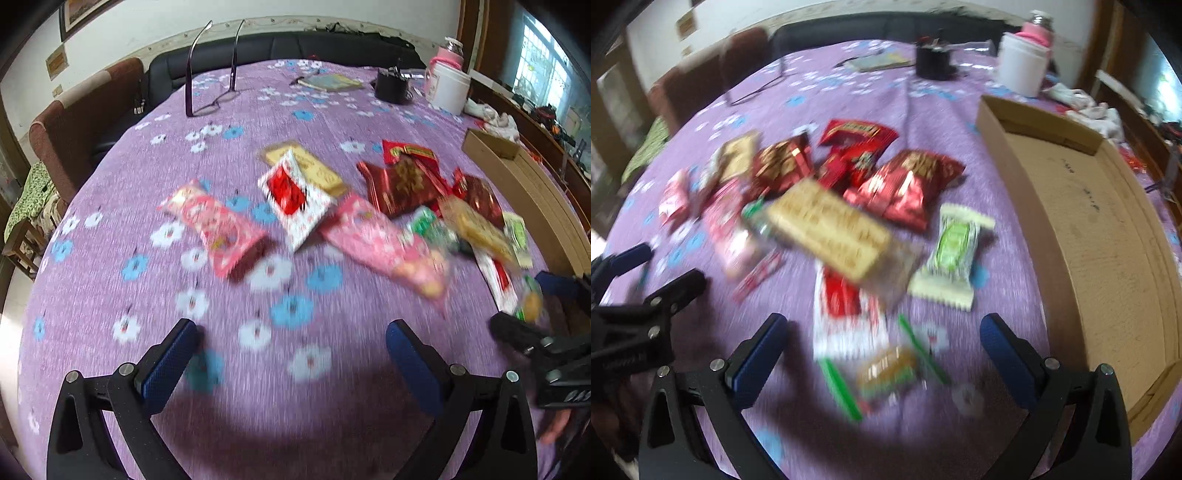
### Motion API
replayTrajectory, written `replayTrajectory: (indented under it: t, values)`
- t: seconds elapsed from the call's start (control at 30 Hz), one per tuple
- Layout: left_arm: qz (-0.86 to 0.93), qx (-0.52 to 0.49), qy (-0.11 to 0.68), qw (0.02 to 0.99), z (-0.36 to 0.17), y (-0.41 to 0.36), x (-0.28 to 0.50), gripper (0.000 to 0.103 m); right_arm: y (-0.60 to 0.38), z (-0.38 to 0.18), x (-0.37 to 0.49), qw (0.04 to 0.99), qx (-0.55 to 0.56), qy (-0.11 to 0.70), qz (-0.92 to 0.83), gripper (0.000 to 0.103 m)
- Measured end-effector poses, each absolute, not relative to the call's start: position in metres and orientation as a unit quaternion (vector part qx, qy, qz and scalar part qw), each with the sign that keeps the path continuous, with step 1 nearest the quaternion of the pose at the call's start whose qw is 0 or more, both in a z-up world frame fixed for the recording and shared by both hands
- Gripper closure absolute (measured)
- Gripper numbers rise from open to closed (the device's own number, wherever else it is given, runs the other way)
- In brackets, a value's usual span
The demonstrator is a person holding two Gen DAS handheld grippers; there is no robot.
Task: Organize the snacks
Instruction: 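Grasp the yellow biscuit pack with the right gripper, then carry the biscuit pack toward the tray while the left gripper grasps the white-red packet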
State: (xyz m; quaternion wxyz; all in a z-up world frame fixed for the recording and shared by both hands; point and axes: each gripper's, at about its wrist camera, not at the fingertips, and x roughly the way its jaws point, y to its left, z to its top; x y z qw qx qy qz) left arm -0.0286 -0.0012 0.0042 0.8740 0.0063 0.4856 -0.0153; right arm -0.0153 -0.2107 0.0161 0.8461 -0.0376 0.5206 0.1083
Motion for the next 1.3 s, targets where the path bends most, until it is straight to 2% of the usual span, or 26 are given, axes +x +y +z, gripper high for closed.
replayTrajectory:
  t: [0.23, 0.3, 0.37, 0.47, 0.53, 0.7, 0.8, 0.83, 0.87, 1.1, 1.17, 1.3]
  values:
    - [-0.009, -0.069, 0.501, 0.863, 0.019, 0.021, -0.054, 0.0, -0.239, 0.044, -0.031, 0.828, 0.016, 0.528, 0.187, 0.006]
    - [-0.012, -0.082, 0.502, 0.861, 0.022, 0.023, -0.058, 0.0, -0.241, 0.052, -0.034, 0.83, 0.003, 0.521, 0.197, 0.014]
    - [-0.013, -0.094, 0.501, 0.86, 0.025, 0.026, -0.063, 0.0, -0.242, 0.058, -0.031, 0.818, 0.0, 0.533, 0.217, 0.031]
    - [-0.012, -0.103, 0.5, 0.86, 0.029, 0.026, -0.069, 0.004, -0.238, 0.068, -0.018, 0.815, -0.031, 0.53, 0.234, 0.032]
    - [-0.01, -0.099, 0.499, 0.861, 0.031, 0.024, -0.072, 0.012, -0.233, 0.071, -0.008, 0.81, -0.051, 0.53, 0.246, 0.032]
    - [-0.018, -0.104, 0.503, 0.858, 0.033, 0.024, -0.078, 0.014, -0.213, 0.063, 0.027, 0.787, -0.107, 0.54, 0.279, 0.034]
    - [-0.016, -0.097, 0.498, 0.861, 0.039, 0.025, -0.086, 0.014, -0.2, 0.052, 0.044, 0.77, -0.127, 0.551, 0.297, 0.041]
    - [-0.014, -0.095, 0.496, 0.863, 0.041, 0.026, -0.089, 0.014, -0.196, 0.048, 0.05, 0.766, -0.138, 0.553, 0.297, 0.049]
    - [-0.012, -0.093, 0.495, 0.864, 0.042, 0.027, -0.091, 0.014, -0.193, 0.045, 0.054, 0.761, -0.143, 0.557, 0.299, 0.051]
    - [-0.007, -0.093, 0.488, 0.868, 0.049, 0.032, -0.102, 0.014, -0.177, 0.025, 0.07, 0.744, -0.166, 0.568, 0.312, 0.051]
    - [-0.005, -0.092, 0.486, 0.869, 0.05, 0.031, -0.102, 0.014, -0.175, 0.021, 0.068, 0.745, -0.168, 0.567, 0.309, 0.068]
    - [-0.015, -0.087, 0.481, 0.872, 0.055, 0.024, -0.1, 0.014, -0.181, 0.033, 0.06, 0.762, -0.146, 0.558, 0.295, 0.07]
